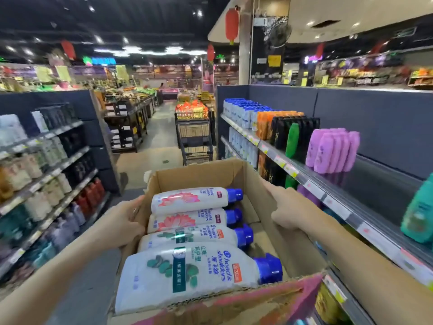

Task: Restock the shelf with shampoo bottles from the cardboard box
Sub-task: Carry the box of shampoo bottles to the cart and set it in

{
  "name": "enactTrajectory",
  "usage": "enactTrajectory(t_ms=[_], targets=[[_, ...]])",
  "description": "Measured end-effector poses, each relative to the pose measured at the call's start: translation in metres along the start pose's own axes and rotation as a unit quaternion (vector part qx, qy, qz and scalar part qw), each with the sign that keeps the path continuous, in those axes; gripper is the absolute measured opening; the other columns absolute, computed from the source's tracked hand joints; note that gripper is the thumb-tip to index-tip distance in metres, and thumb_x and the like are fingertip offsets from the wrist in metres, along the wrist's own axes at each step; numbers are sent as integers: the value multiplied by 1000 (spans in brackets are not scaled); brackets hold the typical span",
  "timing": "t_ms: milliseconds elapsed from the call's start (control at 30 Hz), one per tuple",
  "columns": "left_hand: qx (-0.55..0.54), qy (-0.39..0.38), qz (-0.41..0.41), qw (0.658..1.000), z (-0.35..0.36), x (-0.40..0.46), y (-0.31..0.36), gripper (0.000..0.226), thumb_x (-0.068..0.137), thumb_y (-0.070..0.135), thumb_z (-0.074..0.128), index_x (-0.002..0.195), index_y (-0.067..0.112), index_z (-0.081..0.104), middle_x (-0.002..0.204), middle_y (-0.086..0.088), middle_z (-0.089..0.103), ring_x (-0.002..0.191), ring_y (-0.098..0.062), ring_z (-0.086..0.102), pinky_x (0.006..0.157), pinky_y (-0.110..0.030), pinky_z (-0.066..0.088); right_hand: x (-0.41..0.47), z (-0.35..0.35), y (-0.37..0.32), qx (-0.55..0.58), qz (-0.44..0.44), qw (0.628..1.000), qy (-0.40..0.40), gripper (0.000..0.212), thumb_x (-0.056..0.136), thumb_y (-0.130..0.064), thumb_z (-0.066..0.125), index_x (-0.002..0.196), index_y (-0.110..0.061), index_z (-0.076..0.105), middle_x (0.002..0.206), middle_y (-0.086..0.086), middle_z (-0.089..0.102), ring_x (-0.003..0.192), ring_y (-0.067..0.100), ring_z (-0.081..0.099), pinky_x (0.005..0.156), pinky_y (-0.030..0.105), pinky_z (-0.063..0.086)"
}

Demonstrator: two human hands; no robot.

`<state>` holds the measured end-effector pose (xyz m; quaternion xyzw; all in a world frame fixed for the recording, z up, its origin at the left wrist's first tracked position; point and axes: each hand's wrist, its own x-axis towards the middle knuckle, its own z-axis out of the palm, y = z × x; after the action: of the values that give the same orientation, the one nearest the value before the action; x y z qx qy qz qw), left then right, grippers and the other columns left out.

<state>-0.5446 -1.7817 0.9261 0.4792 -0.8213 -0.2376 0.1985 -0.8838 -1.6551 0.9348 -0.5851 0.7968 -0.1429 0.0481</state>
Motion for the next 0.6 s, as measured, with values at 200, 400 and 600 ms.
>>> enactTrajectory(t_ms=[200, 400, 600], targets=[[12, 4, 11, 1000, 1, 188, -38, 73, 66, 9, 64, 134, 34, 52, 91, 38, 49, 82, 9, 53, 68, -15, 40, 181, 10, 3, -5, 14, 1000, -10, 96, 77, -10, 50, 151, -46, 1, 99, 12, 49, 82, 30, 57, 62, 33, 45], [12, 15, 8, 1000, 5, 364, -76, 76, 66, 5, 64, 136, 32, 50, 96, 42, 50, 84, 12, 53, 66, -6, 39, 360, 33, 13, -5, 19, 1000, -8, 97, 77, -9, 53, 152, -44, 2, 113, 16, 57, 88, 32, 59, 69, 35, 51], [11, 27, -15, 999, 18, 538, -115, 77, 73, 6, 62, 142, 34, 42, 102, 33, 54, 77, 9, 56, 51, 1, 39, 558, 68, 34, 6, -40, 999, 10, 101, 75, -8, 55, 151, -48, 2, 113, 15, 66, 92, 31, 61, 66, 29, 44]])
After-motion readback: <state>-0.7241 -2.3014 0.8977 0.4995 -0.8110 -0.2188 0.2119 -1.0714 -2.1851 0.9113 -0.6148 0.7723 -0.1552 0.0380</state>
